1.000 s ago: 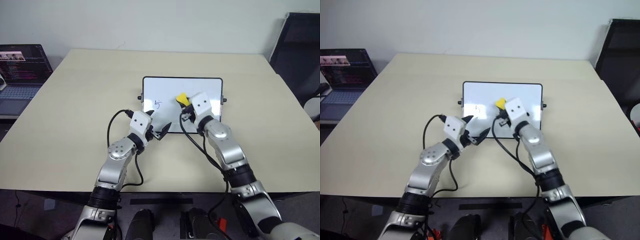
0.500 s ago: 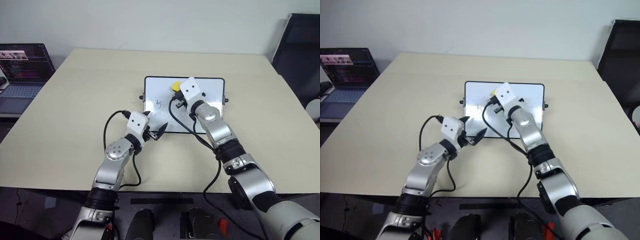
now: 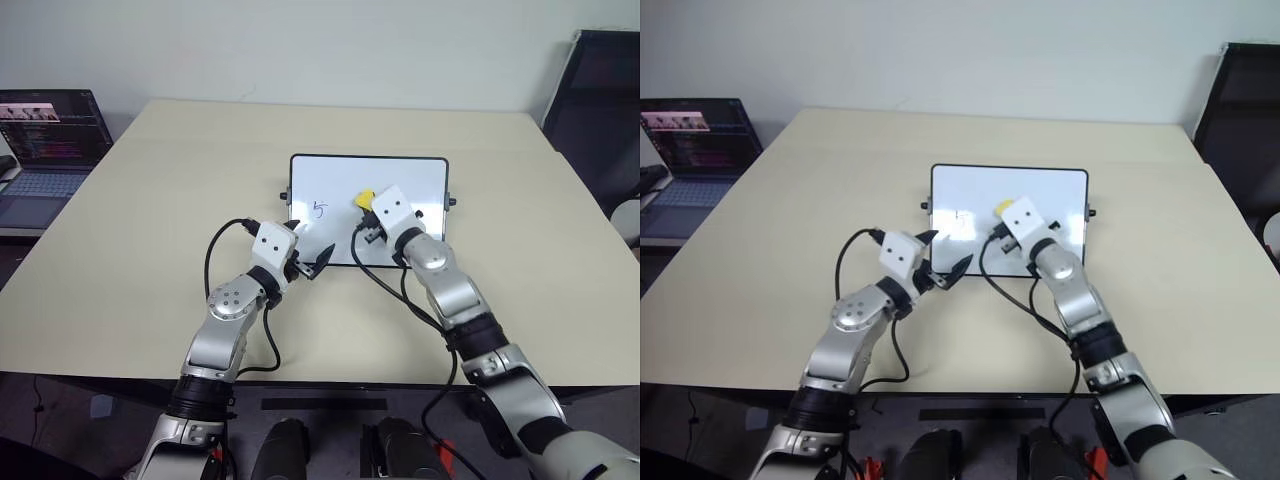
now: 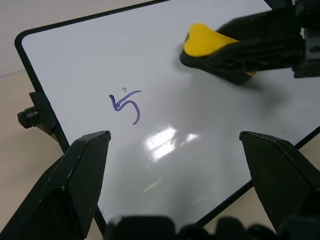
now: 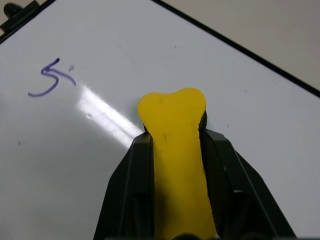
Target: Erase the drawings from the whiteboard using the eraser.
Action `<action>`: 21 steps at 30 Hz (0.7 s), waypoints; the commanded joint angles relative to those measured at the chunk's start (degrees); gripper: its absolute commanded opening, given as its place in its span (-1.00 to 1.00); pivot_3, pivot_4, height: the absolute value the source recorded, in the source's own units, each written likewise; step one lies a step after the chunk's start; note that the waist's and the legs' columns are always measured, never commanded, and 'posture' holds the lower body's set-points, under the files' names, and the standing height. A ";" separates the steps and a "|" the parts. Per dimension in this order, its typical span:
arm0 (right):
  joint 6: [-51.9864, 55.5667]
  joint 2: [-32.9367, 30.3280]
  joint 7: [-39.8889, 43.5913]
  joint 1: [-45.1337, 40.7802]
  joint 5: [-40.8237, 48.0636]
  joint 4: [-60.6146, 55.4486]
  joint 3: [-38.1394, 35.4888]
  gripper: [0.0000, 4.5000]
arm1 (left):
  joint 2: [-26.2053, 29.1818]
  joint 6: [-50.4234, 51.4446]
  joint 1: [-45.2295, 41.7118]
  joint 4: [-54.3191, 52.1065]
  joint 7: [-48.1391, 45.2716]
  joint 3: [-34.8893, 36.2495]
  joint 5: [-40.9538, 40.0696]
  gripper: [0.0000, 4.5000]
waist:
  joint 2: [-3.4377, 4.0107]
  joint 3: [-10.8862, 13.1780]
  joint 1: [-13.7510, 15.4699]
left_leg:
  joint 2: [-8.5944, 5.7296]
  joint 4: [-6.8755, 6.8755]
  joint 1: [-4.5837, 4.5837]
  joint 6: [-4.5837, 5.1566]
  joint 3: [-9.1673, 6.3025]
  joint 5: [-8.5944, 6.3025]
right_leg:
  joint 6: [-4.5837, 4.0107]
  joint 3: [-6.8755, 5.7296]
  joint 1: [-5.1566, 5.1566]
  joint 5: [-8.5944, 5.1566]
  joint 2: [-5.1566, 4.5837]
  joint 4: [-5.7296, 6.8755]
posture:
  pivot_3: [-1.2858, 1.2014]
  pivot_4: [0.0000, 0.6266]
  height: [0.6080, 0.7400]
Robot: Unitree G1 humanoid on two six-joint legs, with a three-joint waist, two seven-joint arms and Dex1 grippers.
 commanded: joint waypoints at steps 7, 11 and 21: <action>9.95 -3.97 1.96 7.48 -1.42 -7.48 -0.69 -0.55 | 0.17 -0.79 -0.34 -2.15 0.35 1.47 -0.53 1.00 | -0.01 -0.01 0.01 | 0.01 0.01 0.07 0.05 0.04 0.05 | 0.20 0.05 0.02 -0.11 0.01 0.03 | 0.03 -0.52 1.00; 10.04 -3.97 1.59 7.60 -0.93 -8.68 -1.26 -0.55 | 0.12 -0.83 -0.38 -1.90 0.13 1.51 -0.49 1.00 | -0.01 -0.01 0.02 | 0.01 0.00 0.07 0.05 0.06 0.05 | 0.21 0.07 0.02 -0.11 0.01 0.02 | 0.03 -0.52 1.00; -3.21 1.38 -0.54 -0.96 2.02 -5.03 -2.05 -0.55 | 0.10 -1.04 -0.74 -1.49 -0.19 1.49 -0.39 1.00 | 0.01 0.03 -0.40 | 0.04 -0.07 0.03 0.05 0.09 0.05 | 0.20 0.13 -0.11 -0.10 0.05 0.00 | 0.03 -0.52 1.00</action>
